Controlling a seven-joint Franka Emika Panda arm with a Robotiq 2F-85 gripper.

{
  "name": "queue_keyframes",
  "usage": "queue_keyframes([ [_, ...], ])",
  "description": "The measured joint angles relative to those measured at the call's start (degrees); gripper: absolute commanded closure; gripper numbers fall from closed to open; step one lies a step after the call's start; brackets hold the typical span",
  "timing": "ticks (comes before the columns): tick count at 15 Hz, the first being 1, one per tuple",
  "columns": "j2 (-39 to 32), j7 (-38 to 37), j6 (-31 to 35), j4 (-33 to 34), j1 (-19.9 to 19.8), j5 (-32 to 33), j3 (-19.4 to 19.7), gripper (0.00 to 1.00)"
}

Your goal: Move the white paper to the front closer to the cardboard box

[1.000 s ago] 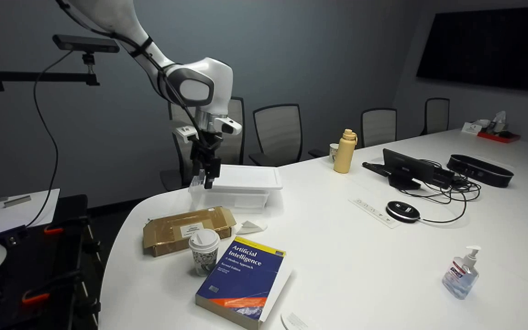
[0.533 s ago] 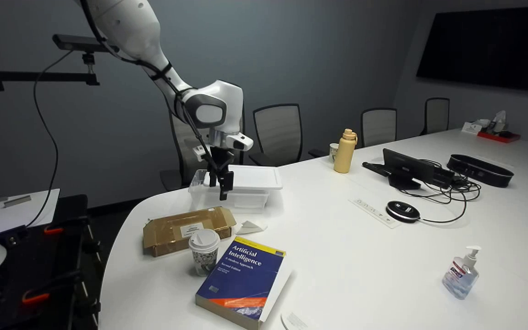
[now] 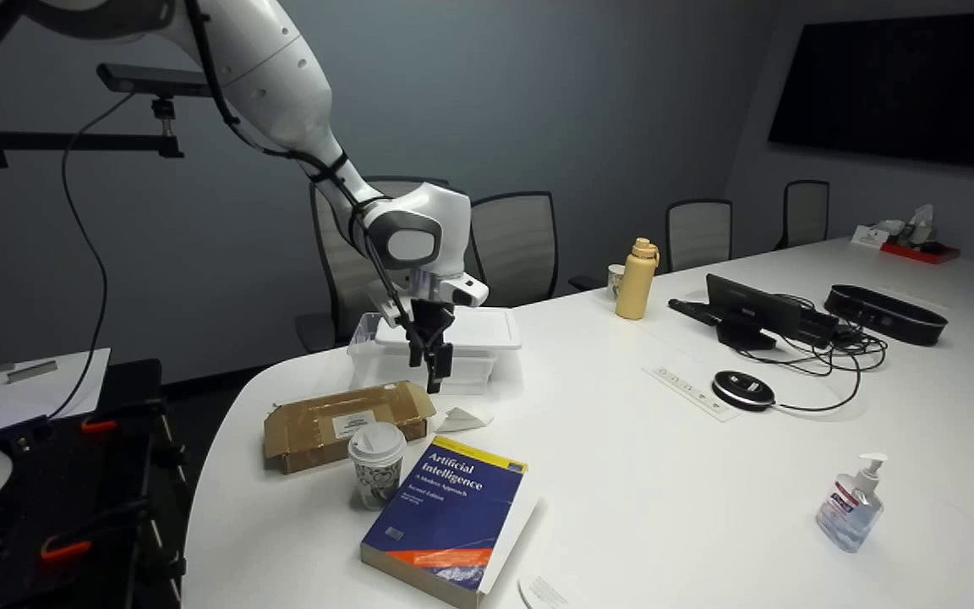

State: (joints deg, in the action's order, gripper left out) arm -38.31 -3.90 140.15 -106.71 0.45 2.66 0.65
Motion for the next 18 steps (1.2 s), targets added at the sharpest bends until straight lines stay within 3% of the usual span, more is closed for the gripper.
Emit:
queue_keyframes([
  [11,-12.2,0.1,0.0,14.0,-0.9,-3.1,-0.1,0.0],
  [18,-16.1,0.1,0.0,18.7,-0.9,-4.1,-0.7,0.0],
])
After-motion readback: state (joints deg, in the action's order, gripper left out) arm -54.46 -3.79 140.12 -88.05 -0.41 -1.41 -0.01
